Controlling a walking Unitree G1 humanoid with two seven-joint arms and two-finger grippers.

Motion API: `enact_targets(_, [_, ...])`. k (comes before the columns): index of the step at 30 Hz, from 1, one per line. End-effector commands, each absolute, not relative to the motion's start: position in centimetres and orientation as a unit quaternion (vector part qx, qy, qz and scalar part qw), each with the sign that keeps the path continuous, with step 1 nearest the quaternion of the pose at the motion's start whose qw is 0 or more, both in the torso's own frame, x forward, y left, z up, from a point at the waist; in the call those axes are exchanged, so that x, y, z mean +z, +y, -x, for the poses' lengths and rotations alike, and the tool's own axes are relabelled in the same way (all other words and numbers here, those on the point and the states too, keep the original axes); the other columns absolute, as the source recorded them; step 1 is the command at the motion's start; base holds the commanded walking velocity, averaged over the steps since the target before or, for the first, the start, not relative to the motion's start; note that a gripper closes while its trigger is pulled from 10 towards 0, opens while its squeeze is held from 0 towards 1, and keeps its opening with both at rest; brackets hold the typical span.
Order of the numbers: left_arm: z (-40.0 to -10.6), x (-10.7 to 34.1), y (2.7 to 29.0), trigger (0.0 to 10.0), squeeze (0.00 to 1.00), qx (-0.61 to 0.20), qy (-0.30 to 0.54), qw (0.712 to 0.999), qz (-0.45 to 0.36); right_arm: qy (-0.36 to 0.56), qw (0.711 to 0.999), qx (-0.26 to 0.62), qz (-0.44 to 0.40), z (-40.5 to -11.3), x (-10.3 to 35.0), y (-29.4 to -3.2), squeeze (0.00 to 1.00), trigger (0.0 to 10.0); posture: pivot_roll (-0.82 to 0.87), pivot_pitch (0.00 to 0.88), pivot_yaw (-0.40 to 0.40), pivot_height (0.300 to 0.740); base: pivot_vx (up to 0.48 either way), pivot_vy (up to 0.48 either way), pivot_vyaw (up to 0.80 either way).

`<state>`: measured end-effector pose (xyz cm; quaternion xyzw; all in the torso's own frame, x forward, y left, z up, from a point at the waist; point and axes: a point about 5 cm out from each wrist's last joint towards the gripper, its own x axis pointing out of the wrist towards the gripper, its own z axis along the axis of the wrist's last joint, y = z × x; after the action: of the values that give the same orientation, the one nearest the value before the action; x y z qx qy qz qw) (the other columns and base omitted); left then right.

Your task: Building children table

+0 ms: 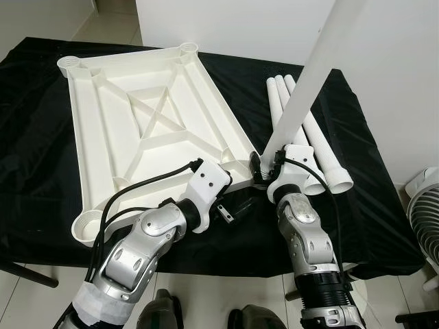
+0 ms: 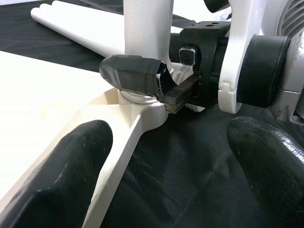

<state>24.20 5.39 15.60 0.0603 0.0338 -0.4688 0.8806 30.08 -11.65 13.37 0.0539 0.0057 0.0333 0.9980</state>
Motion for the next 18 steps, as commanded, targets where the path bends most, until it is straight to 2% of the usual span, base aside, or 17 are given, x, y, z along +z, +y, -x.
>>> enact_targets(1, [-24.1,15.6,5.4,10.0,0.0,-0.478,0.034,0.876,-0.058,0.011,0.998,0.031,-0.057,-30.0,13.2,-11.8,1.0,10.0,-0.03,0.03,-0.031,0.74,0.0,0.0,0.0])
enact_targets(5, [-24.2,15.6,5.4,10.0,0.0,-0.477,0.034,0.876,-0.059,0.006,0.997,0.041,-0.059,-30.0,13.3,-11.8,1.0,10.0,-0.03,0.026,-0.031,0.74,0.0,0.0,0.0])
enact_targets(6, [-24.2,15.6,5.4,10.0,0.0,-0.476,0.032,0.877,-0.06,-0.006,0.995,0.086,-0.044,-30.5,13.7,-12.1,0.1,10.0,-0.04,0.017,-0.033,0.74,0.0,0.0,0.0])
enact_targets(7, [-24.3,15.6,5.4,10.0,0.0,-0.476,0.031,0.877,-0.061,-0.013,0.992,0.123,-0.033,-30.9,14.0,-12.5,0.0,10.0,-0.04,0.017,-0.033,0.74,0.0,0.0,0.0])
enact_targets(18, [-24.5,15.1,5.0,10.0,0.0,-0.467,0.03,0.882,-0.061,-0.037,0.971,0.23,0.047,-32.3,14.9,-13.8,0.0,10.0,-0.04,0.022,-0.037,0.74,0.0,0.0,0.0])
